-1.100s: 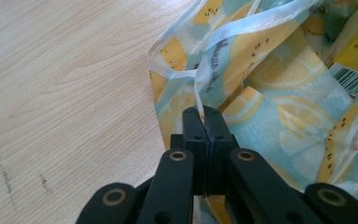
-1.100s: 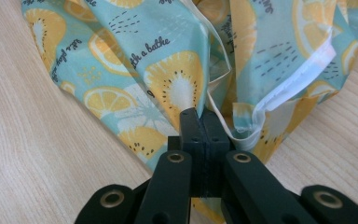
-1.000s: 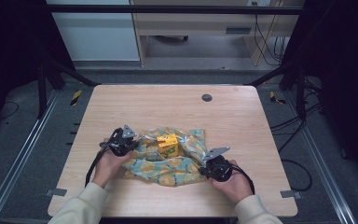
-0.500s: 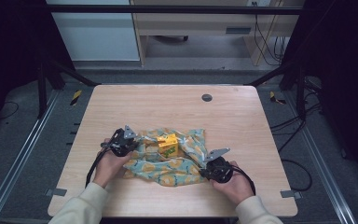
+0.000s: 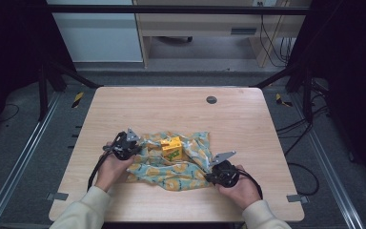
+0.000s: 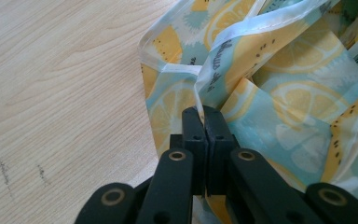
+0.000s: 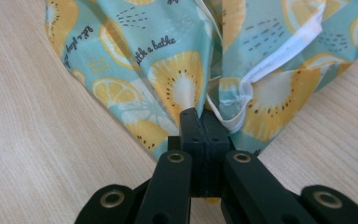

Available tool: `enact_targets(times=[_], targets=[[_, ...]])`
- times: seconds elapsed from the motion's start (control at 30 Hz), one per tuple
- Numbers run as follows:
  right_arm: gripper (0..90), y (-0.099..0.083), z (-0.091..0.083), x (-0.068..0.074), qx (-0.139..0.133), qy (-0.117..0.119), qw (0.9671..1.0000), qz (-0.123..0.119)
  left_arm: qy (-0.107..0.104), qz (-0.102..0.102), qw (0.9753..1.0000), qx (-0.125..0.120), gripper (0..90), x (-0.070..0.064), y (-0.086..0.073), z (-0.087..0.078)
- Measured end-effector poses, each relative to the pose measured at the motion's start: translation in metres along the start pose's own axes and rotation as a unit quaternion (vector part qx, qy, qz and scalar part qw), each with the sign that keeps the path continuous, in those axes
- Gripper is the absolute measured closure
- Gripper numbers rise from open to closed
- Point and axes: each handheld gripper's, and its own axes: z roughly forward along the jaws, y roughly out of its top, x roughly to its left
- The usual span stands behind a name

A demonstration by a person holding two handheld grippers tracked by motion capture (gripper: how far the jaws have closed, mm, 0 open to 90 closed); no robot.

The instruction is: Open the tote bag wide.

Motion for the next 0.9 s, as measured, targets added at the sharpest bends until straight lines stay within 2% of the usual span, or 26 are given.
enact_targets(times=[0.1, 0.33, 0.9], targets=[[90.0, 0.0021, -0.0008, 0.0025, 0.005, -0.005, 0.9999, -0.009, 0.004, 0.004, 1.0, 0.001, 89.3, -0.0017, -0.0007, -0.0007], [90.0, 0.0031, -0.0032, 0.0028, 0.01, -0.006, 0.9998, -0.014, 0.002, -0.005, 1.0, -0.003, 89.2, 0.0013, -0.002, -0.0017], [90.0, -0.0008, -0.0049, -0.0032, 0.012, -0.018, 0.9996, -0.019, 0.004, -0.011, 0.9999, -0.006, 89.0, 0.0072, -0.0049, -0.0006]])
